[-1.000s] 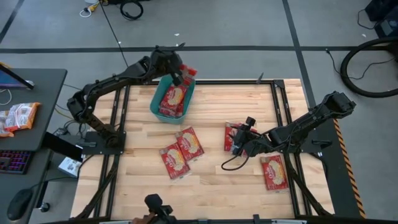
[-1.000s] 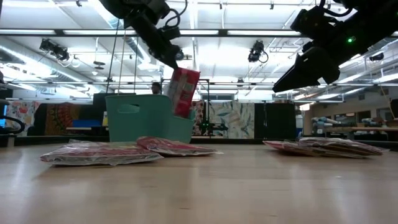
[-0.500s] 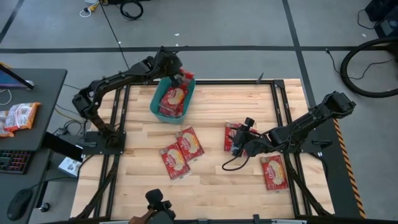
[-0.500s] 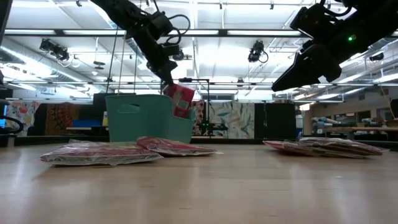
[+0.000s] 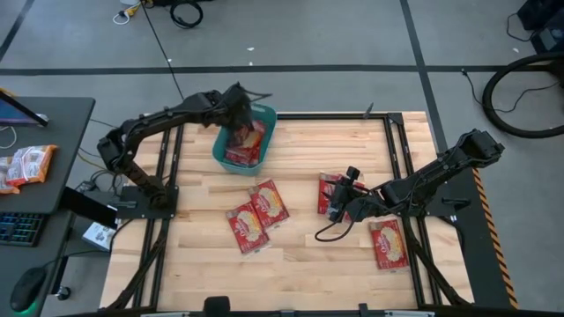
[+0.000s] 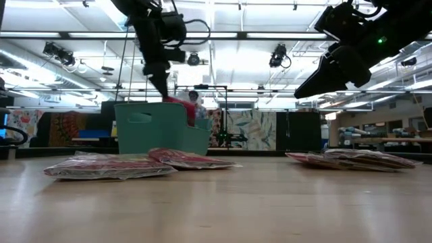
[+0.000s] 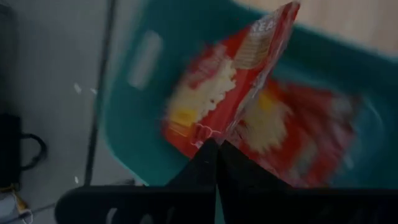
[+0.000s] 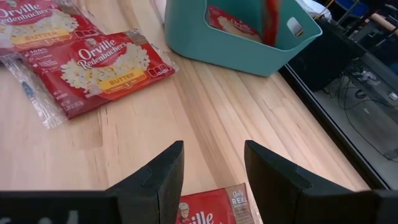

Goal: Sort popcorn bags into baskets
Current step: Put the red popcorn bag into the green bin

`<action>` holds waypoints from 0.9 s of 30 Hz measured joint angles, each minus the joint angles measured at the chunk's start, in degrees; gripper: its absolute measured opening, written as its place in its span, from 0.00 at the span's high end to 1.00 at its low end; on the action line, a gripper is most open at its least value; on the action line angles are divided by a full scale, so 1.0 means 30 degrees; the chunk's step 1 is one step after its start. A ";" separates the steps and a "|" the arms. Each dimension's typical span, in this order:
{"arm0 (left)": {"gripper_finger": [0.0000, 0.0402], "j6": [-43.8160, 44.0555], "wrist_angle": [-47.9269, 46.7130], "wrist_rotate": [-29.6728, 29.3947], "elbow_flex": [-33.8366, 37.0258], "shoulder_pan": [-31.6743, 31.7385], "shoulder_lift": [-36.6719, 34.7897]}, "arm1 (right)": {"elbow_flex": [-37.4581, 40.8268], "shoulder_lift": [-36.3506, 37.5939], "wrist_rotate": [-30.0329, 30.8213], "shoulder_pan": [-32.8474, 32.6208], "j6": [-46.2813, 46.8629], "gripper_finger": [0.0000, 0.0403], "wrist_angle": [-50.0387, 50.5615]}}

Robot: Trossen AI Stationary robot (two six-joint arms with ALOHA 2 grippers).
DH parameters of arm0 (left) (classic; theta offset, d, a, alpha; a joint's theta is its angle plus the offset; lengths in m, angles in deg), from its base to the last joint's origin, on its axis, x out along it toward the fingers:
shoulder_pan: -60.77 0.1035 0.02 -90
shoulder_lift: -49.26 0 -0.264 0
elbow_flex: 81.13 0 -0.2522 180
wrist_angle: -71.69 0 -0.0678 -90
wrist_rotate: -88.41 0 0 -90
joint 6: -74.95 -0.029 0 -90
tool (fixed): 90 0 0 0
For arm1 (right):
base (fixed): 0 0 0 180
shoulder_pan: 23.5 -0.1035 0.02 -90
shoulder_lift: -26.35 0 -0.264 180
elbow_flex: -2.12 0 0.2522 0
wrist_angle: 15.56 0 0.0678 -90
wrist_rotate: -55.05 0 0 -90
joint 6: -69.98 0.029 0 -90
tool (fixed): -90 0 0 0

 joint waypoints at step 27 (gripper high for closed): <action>0.68 0.6538 -0.0848 -0.2221 0.0023 -0.6305 -0.0213 | 0.0000 0.0000 -0.0667 -0.0002 0.0004 0.57 0.0053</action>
